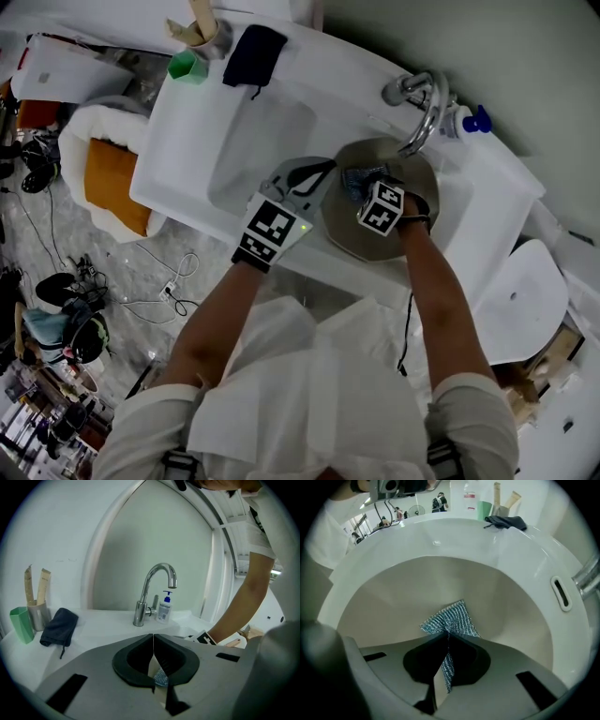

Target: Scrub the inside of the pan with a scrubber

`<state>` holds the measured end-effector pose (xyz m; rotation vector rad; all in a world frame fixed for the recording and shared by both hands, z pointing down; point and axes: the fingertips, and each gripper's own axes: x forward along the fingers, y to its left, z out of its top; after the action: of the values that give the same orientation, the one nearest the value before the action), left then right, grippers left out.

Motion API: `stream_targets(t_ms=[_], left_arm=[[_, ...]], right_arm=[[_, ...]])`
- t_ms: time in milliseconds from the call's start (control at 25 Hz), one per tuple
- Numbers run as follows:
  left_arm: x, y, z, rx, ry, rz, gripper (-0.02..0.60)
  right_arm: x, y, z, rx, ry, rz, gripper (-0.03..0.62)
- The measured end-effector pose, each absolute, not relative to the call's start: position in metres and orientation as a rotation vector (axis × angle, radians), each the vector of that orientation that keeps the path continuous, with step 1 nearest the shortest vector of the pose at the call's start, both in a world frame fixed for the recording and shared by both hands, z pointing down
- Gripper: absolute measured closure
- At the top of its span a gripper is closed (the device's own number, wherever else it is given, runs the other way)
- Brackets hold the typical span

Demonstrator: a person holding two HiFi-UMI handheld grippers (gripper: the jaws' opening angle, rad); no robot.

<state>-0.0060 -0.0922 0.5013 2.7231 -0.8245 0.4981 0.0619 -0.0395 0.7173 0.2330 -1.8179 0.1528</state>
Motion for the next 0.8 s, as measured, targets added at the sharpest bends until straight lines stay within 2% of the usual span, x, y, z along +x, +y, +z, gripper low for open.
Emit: stream_targets(t_ms=[320, 560, 800], left_arm=[[-0.007, -0.093, 0.494, 2.740, -0.810, 0.497, 0.565], [-0.003, -0.093, 0.483, 2.769, -0.777, 0.507, 0.565], [-0.005, -0.093, 0.486, 2.765, -0.757, 0.542, 0.565]], right_arm=[[0.089, -0.045, 0.686, 0.551, -1.808, 0.335, 0.580], [0.142, -0.049, 0.660, 1.071, -1.750, 0.713, 0.580], [0.175, -0.065, 0.662, 1.439, -1.646, 0.819, 0.580]])
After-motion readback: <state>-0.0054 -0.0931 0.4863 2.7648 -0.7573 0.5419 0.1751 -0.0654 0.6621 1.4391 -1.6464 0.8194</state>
